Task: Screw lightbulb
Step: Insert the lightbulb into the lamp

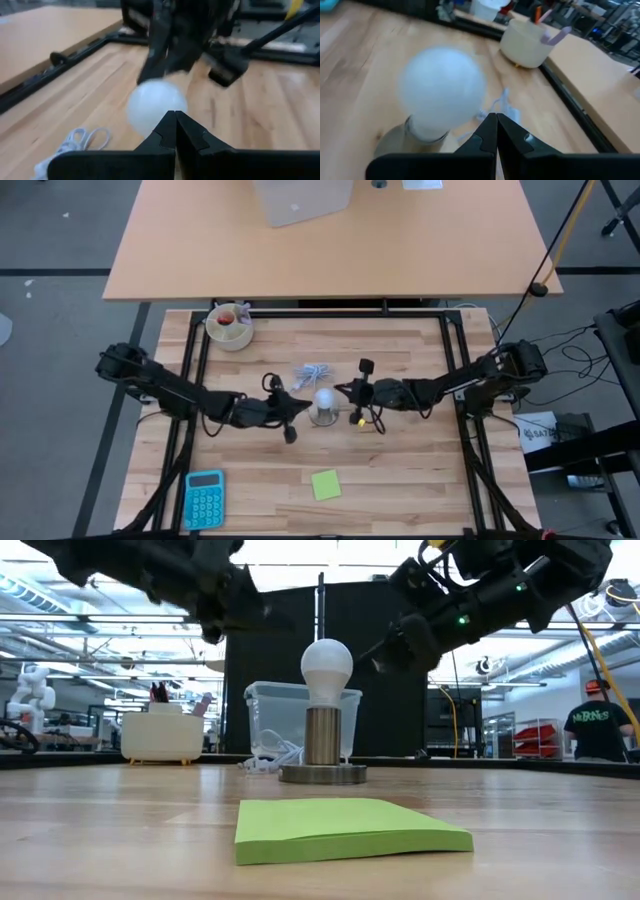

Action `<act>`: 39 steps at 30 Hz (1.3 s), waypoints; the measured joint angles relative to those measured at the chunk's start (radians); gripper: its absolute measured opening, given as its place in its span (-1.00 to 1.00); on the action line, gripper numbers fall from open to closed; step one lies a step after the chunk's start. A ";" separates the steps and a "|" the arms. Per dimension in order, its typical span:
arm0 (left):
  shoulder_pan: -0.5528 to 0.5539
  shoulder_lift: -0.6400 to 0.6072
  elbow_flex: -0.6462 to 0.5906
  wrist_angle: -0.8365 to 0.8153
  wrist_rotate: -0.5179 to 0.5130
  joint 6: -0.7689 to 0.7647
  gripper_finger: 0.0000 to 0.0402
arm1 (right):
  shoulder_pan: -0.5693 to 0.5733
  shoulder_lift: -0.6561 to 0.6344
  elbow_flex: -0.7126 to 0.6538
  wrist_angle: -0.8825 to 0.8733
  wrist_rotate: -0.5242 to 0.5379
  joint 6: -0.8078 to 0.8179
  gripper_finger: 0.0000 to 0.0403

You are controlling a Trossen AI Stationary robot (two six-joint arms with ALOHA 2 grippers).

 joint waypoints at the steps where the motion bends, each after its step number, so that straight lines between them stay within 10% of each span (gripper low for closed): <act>1: 0.005 0.012 0.000 -0.001 0.009 -0.005 -1.00 | -0.005 0.000 0.000 0.010 -0.004 0.007 -1.00; 19: 0.075 0.103 0.000 0.055 0.135 -0.070 -1.00 | 0.020 0.000 0.000 0.016 -0.059 0.064 -1.00; 39: 0.111 0.106 0.000 -0.146 -0.010 -0.189 -1.00 | 0.104 0.002 0.000 -0.085 -0.085 0.095 -1.00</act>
